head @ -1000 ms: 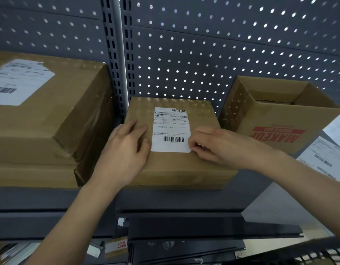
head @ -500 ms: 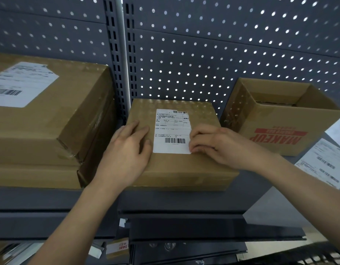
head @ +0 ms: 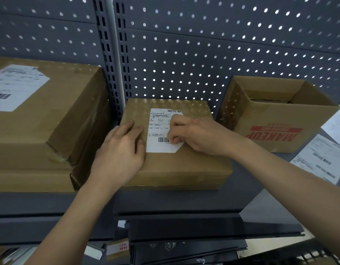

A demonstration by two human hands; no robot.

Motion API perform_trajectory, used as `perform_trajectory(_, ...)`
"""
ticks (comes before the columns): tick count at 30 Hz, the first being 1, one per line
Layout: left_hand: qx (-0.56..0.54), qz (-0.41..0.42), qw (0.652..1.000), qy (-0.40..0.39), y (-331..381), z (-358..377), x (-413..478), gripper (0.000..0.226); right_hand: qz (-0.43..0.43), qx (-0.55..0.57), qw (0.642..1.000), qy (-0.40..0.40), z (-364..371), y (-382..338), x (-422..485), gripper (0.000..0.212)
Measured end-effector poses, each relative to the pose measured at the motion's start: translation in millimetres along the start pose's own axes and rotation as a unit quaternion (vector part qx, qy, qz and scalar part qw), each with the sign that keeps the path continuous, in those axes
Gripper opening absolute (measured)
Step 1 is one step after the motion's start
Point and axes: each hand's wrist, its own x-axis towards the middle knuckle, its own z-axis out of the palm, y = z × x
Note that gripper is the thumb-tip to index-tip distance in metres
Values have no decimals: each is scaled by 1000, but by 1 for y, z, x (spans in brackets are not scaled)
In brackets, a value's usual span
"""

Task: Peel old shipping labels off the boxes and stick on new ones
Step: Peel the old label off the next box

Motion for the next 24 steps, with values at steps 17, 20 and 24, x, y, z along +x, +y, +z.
perform_trajectory(17, -47, -4, 999, 10, -5, 1, -3, 46, 106, 128, 985, -42, -16, 16, -28, 35)
perform_trajectory(20, -49, -3, 999, 11, -5, 2, -2, 46, 75, 139, 987, 1, -11, 14, -26, 23)
perform_trajectory(24, -47, -5, 999, 15, -5, 3, -2, 46, 41, 111, 993, 22, -5, 11, -20, 14)
